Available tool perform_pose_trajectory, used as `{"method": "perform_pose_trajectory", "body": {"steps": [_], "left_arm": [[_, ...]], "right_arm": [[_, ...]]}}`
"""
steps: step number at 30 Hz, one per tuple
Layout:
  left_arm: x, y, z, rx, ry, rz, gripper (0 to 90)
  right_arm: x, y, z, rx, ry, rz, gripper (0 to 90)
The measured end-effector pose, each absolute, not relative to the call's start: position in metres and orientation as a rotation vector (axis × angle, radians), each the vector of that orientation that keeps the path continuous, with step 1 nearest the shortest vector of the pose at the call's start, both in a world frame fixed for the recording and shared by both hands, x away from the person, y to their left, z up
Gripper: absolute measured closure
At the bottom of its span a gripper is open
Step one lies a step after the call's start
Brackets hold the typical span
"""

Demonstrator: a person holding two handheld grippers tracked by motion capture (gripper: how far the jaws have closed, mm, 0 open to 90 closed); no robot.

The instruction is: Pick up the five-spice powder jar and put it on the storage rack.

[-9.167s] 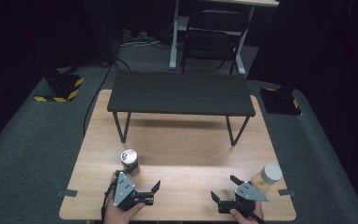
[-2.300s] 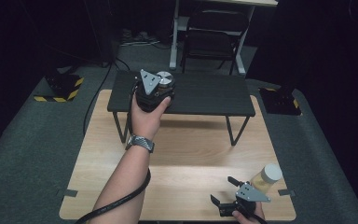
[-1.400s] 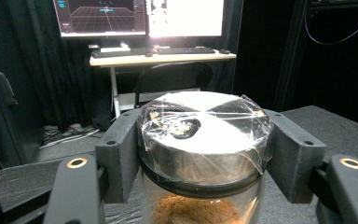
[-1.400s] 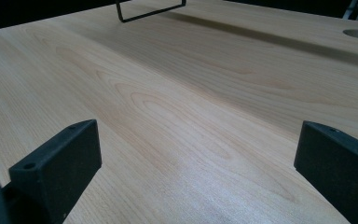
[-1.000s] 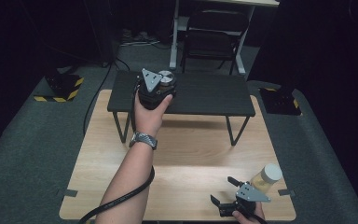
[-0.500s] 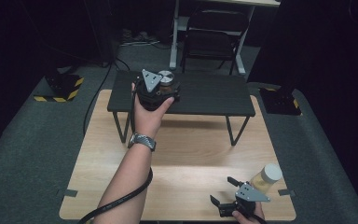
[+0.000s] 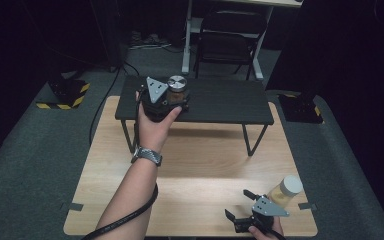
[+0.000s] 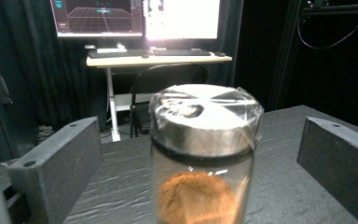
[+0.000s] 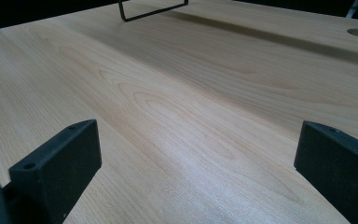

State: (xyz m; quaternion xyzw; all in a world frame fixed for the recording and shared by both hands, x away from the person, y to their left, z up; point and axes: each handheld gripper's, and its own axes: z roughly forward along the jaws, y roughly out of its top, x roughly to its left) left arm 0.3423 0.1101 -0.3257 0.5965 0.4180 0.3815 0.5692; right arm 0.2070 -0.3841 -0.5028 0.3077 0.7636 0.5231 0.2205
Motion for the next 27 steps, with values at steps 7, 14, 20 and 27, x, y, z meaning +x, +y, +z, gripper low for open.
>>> {"method": "perform_pose_trajectory", "body": {"steps": [7,14,20,27], "left_arm": [[0.331,0.121,-0.337,1.397,0.972,0.893,0.4],[0.316,0.132,-0.349,1.384,0.960,0.882,0.4],[0.303,0.142,-0.359,1.378,0.957,0.872,0.4],[0.292,0.149,-0.374,1.384,0.952,0.867,0.4]], "right_arm": [[0.207,-0.384,-0.503,0.852,2.110,1.444,0.4],[0.206,-0.383,-0.502,0.850,2.111,1.439,0.4],[0.206,-0.382,-0.502,0.844,2.113,1.434,0.4],[0.206,-0.382,-0.502,0.839,2.114,1.430,0.4]]}}
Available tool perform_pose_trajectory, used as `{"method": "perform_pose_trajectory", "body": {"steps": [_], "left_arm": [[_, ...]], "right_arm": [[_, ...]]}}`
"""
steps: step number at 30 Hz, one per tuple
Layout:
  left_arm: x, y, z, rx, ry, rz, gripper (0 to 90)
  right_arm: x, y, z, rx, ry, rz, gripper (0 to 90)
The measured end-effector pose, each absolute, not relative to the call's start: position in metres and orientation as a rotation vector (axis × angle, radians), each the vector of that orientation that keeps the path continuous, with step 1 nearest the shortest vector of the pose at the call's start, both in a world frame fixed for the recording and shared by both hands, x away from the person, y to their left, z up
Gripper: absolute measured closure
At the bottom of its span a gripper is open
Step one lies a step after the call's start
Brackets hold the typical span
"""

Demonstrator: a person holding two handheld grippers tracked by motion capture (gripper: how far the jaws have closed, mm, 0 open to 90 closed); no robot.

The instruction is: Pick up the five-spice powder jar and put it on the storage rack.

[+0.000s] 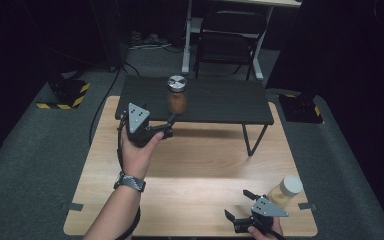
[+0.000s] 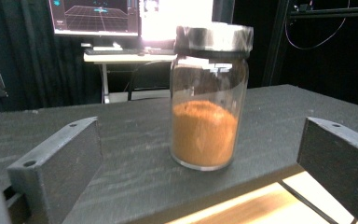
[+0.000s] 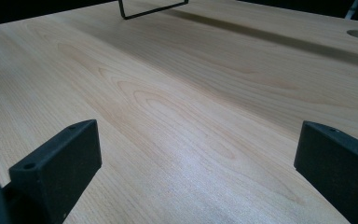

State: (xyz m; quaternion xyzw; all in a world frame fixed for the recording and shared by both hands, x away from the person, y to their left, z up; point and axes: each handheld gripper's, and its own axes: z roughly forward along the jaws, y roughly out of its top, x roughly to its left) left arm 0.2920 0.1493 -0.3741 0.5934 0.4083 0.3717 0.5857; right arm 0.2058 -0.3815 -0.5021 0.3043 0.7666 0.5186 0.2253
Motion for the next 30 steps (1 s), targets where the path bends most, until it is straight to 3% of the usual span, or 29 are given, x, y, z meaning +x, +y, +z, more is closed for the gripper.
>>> {"method": "perform_pose_trajectory", "body": {"steps": [30], "left_arm": [[0.230,0.174,-0.448,1.396,0.934,0.826,0.4]], "right_arm": [[0.205,-0.379,-0.501,0.830,2.121,1.419,0.4]]}}
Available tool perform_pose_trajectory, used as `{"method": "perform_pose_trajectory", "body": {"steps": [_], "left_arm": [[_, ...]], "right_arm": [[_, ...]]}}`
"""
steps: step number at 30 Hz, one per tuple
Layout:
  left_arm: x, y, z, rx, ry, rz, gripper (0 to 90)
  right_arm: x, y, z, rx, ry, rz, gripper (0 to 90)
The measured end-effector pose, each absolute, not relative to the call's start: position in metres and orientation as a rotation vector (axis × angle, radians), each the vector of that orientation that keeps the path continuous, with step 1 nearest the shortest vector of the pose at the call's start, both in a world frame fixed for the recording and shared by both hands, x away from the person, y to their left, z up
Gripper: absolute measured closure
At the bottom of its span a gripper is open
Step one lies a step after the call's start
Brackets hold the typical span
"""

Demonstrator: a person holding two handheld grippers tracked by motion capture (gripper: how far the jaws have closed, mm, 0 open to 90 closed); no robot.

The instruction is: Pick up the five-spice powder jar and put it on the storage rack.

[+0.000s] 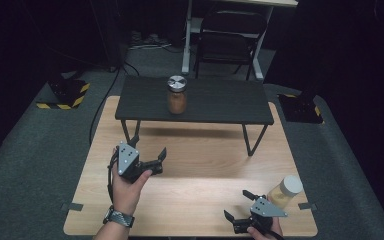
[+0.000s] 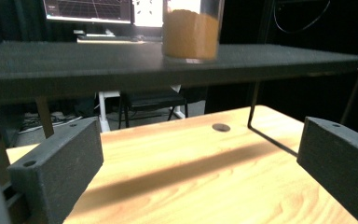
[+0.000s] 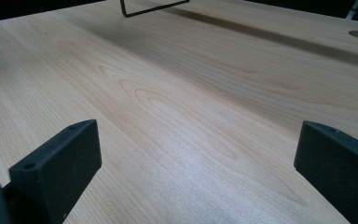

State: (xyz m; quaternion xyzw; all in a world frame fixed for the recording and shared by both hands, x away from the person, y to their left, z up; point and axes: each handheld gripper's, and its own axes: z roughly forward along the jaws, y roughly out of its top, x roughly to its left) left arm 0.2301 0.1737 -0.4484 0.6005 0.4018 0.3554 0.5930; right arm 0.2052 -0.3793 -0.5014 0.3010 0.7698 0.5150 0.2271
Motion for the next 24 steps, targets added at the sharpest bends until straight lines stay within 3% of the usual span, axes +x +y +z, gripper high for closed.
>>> {"method": "perform_pose_trajectory", "body": {"steps": [24], "left_arm": [[0.191,0.178,-0.504,1.501,0.984,0.733,0.4]], "right_arm": [[0.205,-0.379,-0.502,0.843,2.114,1.433,0.4]]}}
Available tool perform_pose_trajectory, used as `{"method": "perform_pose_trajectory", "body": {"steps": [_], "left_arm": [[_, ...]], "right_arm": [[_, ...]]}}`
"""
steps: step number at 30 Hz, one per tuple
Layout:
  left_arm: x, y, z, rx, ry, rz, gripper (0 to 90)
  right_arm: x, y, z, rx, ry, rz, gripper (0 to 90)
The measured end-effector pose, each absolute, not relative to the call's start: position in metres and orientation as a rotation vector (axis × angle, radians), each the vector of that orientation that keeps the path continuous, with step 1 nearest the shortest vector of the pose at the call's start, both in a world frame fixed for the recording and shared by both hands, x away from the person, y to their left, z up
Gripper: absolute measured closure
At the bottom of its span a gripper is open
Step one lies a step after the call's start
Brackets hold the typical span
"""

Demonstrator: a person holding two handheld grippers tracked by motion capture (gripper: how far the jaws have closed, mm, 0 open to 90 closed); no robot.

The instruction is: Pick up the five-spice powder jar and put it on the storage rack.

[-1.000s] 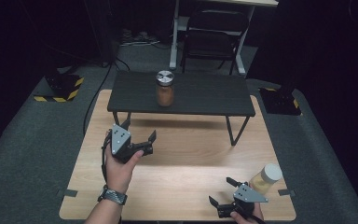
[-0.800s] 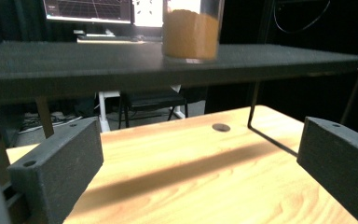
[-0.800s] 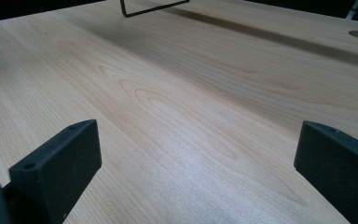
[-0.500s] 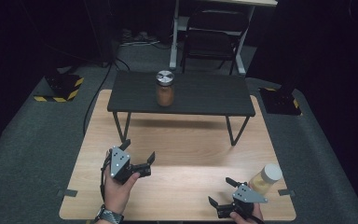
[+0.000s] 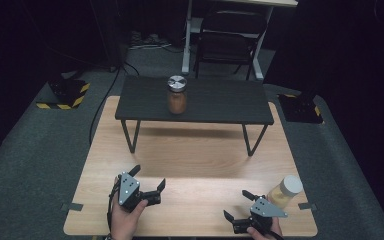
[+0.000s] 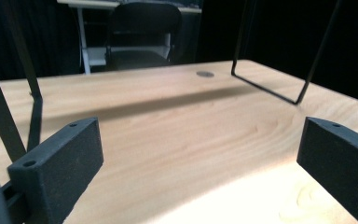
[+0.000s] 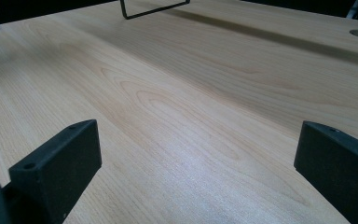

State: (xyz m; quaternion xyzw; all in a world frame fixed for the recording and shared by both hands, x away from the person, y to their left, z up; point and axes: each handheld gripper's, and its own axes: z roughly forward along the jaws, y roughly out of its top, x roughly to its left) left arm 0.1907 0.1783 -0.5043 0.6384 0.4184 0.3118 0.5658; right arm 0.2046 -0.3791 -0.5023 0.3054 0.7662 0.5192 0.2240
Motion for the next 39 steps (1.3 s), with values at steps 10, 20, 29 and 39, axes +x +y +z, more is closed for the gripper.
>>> {"method": "perform_pose_trajectory", "body": {"steps": [10,20,29,39], "left_arm": [[0.179,0.175,-0.517,1.580,1.013,0.709,0.4],[0.176,0.171,-0.516,1.662,1.011,0.720,0.4],[0.179,0.174,-0.517,1.672,1.010,0.727,0.4],[0.178,0.170,-0.517,1.706,0.967,0.753,0.4]], "right_arm": [[0.204,-0.379,-0.503,0.848,2.107,1.432,0.4],[0.201,-0.377,-0.503,0.840,2.098,1.419,0.5],[0.197,-0.375,-0.503,0.851,2.089,1.406,0.5],[0.197,-0.374,-0.502,0.863,2.088,1.399,0.5]]}}
